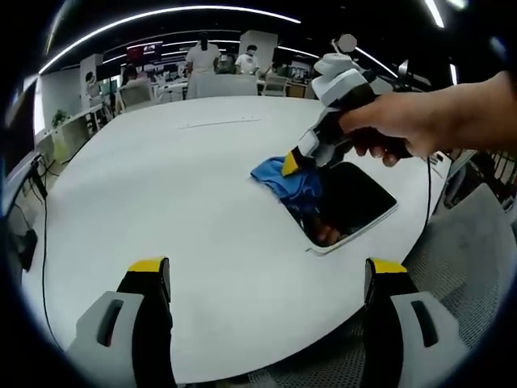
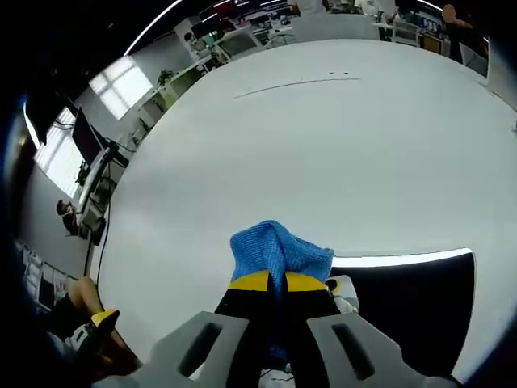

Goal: Wipe the mirror surface with the cleaning cloth until all visible marks leave the cleaned area.

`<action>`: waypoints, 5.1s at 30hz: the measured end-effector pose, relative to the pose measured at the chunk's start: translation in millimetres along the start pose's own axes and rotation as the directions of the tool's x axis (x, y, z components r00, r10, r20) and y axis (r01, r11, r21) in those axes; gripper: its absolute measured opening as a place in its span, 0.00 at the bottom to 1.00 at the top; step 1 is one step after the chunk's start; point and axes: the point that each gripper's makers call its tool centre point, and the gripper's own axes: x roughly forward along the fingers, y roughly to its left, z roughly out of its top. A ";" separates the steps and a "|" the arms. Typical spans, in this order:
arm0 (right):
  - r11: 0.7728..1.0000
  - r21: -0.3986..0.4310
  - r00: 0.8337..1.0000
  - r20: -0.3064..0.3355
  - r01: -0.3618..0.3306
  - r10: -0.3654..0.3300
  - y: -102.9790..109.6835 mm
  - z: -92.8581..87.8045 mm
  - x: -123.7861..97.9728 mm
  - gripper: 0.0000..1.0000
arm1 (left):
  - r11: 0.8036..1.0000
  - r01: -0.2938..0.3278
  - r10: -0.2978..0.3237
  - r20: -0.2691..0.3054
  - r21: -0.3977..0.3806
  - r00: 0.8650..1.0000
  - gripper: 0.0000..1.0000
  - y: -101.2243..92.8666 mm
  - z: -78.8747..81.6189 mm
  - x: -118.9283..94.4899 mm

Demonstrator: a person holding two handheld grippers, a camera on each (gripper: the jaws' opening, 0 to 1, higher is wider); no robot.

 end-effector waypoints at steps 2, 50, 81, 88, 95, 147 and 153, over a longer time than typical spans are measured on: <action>1.000 0.004 1.000 -0.005 0.012 -0.012 -10.3 0.4 -0.7 0.00 | 1.000 0.001 -0.001 0.000 0.001 1.000 0.99 0.0 0.0 0.5; 0.999 0.053 1.000 -0.014 0.001 0.000 -20.1 -57.1 -34.2 0.00 | 1.000 0.028 -0.028 -0.004 0.010 1.000 0.99 -7.1 -0.9 0.8; 0.996 0.079 0.998 -0.044 -0.043 0.047 -8.5 -99.2 -58.7 0.00 | 0.999 0.045 -0.045 -0.006 0.027 0.999 0.99 -10.8 -0.4 1.8; 0.993 0.110 0.997 -0.055 -0.047 0.053 -5.0 -105.9 -62.2 0.00 | 0.999 0.043 -0.043 0.001 0.025 0.999 0.99 -9.6 0.7 1.3; 0.994 0.097 0.997 -0.053 -0.053 0.058 -1.9 -110.9 -65.5 0.00 | 0.999 0.040 -0.040 0.007 0.016 0.999 0.99 -8.8 1.3 1.0; 0.993 0.109 0.996 -0.065 -0.054 0.061 -25.6 -117.4 -77.5 0.00 | 1.000 0.025 -0.025 -0.001 0.008 1.000 0.99 -8.0 -0.3 0.1; 0.992 0.115 0.997 -0.064 -0.043 0.051 -32.2 -117.4 -81.0 0.00 | 1.000 0.030 -0.030 -0.001 0.011 1.000 0.99 -9.0 0.0 0.3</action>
